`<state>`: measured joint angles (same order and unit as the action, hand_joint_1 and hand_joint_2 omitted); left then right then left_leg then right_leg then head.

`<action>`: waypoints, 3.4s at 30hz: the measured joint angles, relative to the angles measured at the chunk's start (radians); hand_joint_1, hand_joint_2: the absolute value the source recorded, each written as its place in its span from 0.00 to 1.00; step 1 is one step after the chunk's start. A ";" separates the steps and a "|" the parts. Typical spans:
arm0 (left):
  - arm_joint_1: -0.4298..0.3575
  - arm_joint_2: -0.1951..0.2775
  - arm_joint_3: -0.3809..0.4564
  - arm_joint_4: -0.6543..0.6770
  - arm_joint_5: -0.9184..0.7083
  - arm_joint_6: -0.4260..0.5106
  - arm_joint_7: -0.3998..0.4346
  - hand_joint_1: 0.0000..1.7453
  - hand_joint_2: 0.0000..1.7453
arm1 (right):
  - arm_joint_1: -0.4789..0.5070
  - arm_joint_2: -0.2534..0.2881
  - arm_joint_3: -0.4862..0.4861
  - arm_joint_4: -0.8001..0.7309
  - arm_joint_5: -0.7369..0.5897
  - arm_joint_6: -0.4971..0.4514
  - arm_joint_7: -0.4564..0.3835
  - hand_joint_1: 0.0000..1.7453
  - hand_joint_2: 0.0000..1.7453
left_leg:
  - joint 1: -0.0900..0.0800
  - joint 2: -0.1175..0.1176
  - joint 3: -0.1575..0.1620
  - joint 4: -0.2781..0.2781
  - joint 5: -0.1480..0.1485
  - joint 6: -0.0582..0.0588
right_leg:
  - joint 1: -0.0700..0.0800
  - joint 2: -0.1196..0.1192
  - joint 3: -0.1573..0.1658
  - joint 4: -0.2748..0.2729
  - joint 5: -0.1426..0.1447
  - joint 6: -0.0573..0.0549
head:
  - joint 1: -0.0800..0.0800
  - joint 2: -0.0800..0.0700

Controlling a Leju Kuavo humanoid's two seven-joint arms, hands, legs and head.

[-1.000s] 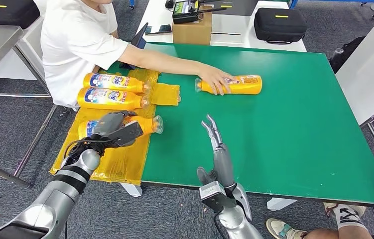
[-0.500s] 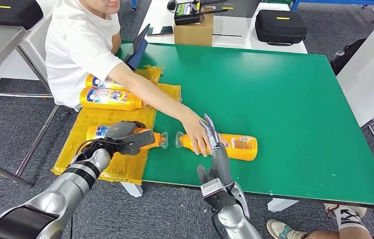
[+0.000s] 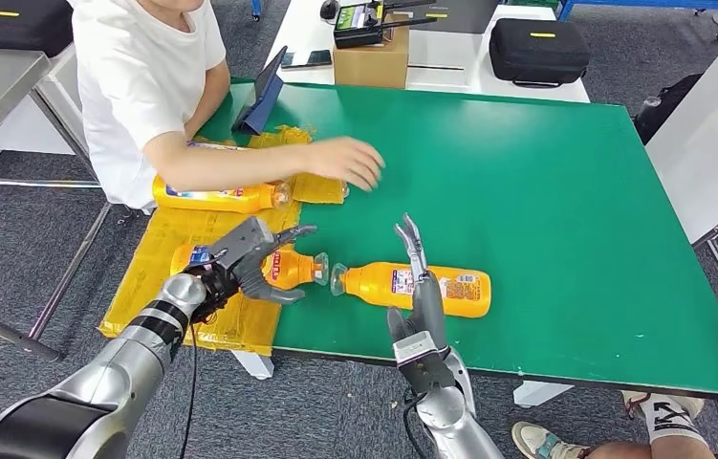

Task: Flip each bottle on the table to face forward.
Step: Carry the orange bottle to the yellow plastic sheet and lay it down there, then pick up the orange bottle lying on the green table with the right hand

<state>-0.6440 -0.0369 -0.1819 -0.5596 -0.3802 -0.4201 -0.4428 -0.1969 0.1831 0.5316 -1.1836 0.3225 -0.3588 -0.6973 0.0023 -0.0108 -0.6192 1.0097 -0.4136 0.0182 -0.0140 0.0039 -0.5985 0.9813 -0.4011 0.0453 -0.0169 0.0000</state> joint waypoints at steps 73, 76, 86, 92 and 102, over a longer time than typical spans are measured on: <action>0.518 -0.096 0.064 -1.069 0.516 0.340 -0.073 0.00 1.00 | -0.558 -0.226 -0.017 0.764 0.702 0.492 0.453 1.00 1.00 | 0.000 0.001 0.001 0.000 0.000 0.001 | 0.000 0.000 0.001 -0.001 0.001 0.001 | 0.000 0.000; 0.519 -0.096 0.064 -1.062 0.516 0.339 -0.073 0.00 1.00 | -0.587 -0.225 0.005 0.778 0.706 0.554 0.494 1.00 1.00 | 0.000 0.001 0.002 0.000 0.000 0.001 | 0.000 0.000 0.001 -0.001 0.001 0.001 | 0.000 0.000; 0.532 -0.095 0.066 -1.037 0.508 0.332 -0.062 0.00 1.00 | -0.641 -0.241 0.076 0.808 0.720 0.647 0.557 1.00 1.00 | -0.001 0.000 0.003 0.000 0.000 0.001 | 0.000 0.000 0.002 -0.001 0.000 0.001 | 0.000 0.000; 0.541 -0.094 0.064 -1.028 0.489 0.328 -0.053 0.00 1.00 | -0.641 -0.254 0.088 0.812 0.687 0.635 0.524 1.00 1.00 | -0.001 0.000 0.004 0.000 0.000 0.001 | 0.000 0.000 0.003 -0.002 0.000 0.001 | 0.000 0.000; 0.647 -0.097 0.029 -1.014 0.441 0.380 -0.005 0.00 1.00 | -0.401 -0.280 -0.078 0.626 0.317 0.361 0.237 1.00 1.00 | 0.000 0.001 0.002 0.000 -0.003 0.000 | 0.000 0.002 0.001 -0.002 0.000 0.001 | 0.000 0.000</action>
<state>0.0025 -0.1343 -0.1527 -1.5731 0.0610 -0.0404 -0.4479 -0.5979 -0.0970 0.4533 -0.5571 0.6392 0.0019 -0.4602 0.0020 -0.0094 -0.6175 1.0101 -0.4168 0.0179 -0.0138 0.0059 -0.5974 0.9796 -0.4010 0.0458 -0.0169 0.0000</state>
